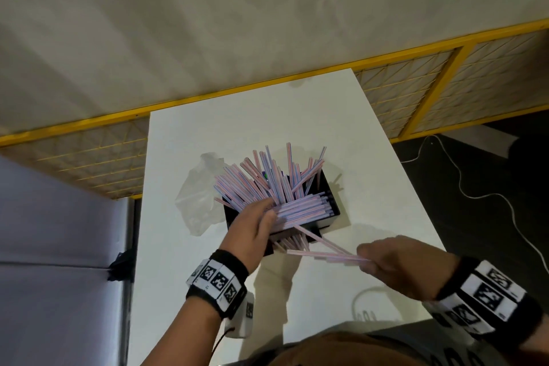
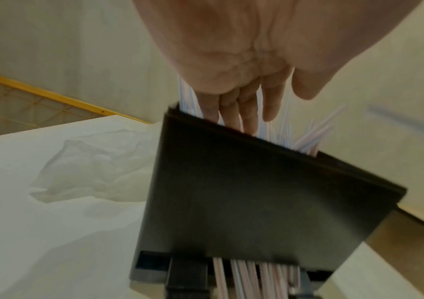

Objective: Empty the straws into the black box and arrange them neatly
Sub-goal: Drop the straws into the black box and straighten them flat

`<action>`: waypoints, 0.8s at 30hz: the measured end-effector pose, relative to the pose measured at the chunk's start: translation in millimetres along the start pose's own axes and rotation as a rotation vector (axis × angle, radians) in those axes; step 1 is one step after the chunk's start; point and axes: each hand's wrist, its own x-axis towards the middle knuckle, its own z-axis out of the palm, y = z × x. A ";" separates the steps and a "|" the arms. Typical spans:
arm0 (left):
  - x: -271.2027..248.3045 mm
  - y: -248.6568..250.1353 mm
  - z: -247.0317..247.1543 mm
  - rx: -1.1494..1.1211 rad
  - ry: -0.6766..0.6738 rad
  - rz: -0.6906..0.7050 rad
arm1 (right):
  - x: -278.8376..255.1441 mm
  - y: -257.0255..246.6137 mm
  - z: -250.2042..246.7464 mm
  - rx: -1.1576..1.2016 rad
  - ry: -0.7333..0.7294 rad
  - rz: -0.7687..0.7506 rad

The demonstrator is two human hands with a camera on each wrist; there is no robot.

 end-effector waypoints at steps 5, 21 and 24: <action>-6.1 -6.9 -27.6 -0.458 0.231 -0.180 | 26.4 -33.0 -67.4 0.017 0.168 -0.098; -2.6 -6.1 -32.8 -0.750 0.382 -0.344 | 138.8 -54.5 -34.2 0.020 0.407 -0.192; -2.4 -2.4 -24.9 -0.628 0.371 -0.318 | 132.5 -62.1 -17.2 0.127 0.399 -0.169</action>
